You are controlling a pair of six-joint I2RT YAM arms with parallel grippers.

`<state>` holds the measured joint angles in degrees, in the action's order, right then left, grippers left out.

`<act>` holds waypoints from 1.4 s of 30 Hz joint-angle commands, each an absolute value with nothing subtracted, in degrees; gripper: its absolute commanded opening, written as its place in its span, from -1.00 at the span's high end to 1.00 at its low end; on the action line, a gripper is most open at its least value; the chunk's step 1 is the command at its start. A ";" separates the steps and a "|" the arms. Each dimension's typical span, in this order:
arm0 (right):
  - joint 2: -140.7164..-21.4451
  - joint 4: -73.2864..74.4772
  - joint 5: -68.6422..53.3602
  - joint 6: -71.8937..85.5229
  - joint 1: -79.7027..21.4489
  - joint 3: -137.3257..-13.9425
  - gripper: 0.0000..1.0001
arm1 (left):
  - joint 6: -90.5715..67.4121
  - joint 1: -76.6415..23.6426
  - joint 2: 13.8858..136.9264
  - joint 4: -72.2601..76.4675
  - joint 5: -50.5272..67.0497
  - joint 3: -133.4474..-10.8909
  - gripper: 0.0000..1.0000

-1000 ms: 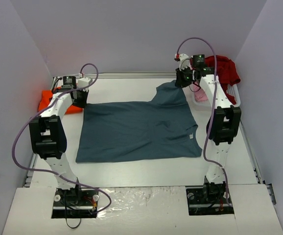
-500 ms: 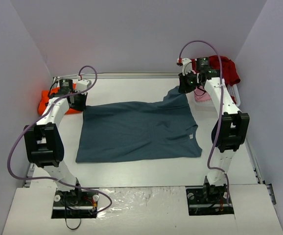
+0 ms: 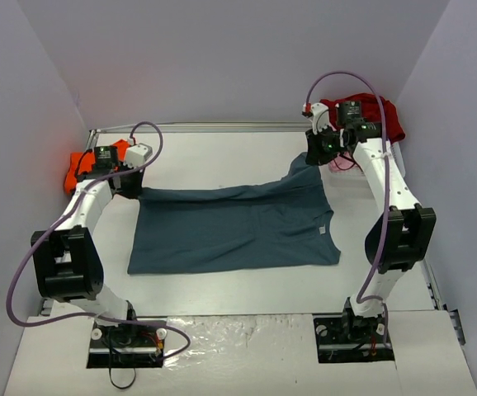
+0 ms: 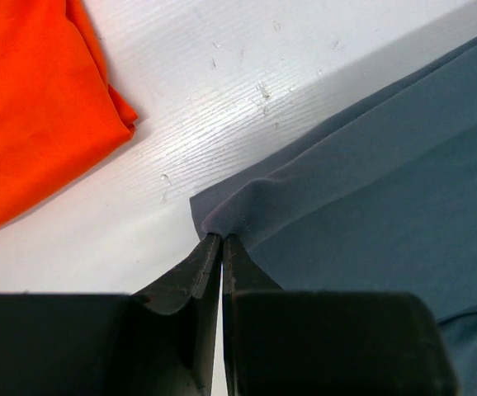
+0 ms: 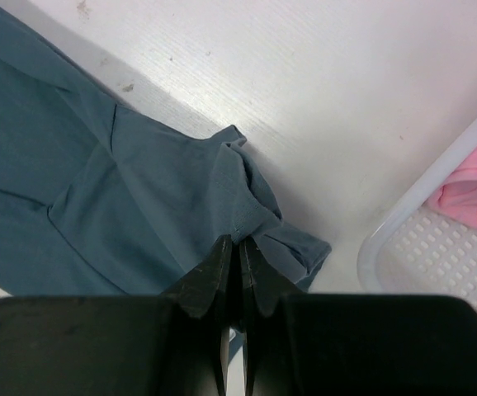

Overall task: Fold and stack the t-shirts
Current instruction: Fold the other side of the tshirt into a rectangle

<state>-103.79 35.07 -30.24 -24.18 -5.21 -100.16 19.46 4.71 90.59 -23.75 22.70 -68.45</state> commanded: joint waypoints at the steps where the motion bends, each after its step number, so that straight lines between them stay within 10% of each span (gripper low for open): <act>1: -99.76 37.96 -30.76 -24.96 -4.92 -98.97 1.00 | 21.53 5.27 87.10 -21.80 23.73 -68.03 0.95; 42: -89.65 46.05 -31.46 -29.79 -5.10 -84.38 1.00 | 29.18 6.33 80.16 -22.94 23.03 -57.04 0.95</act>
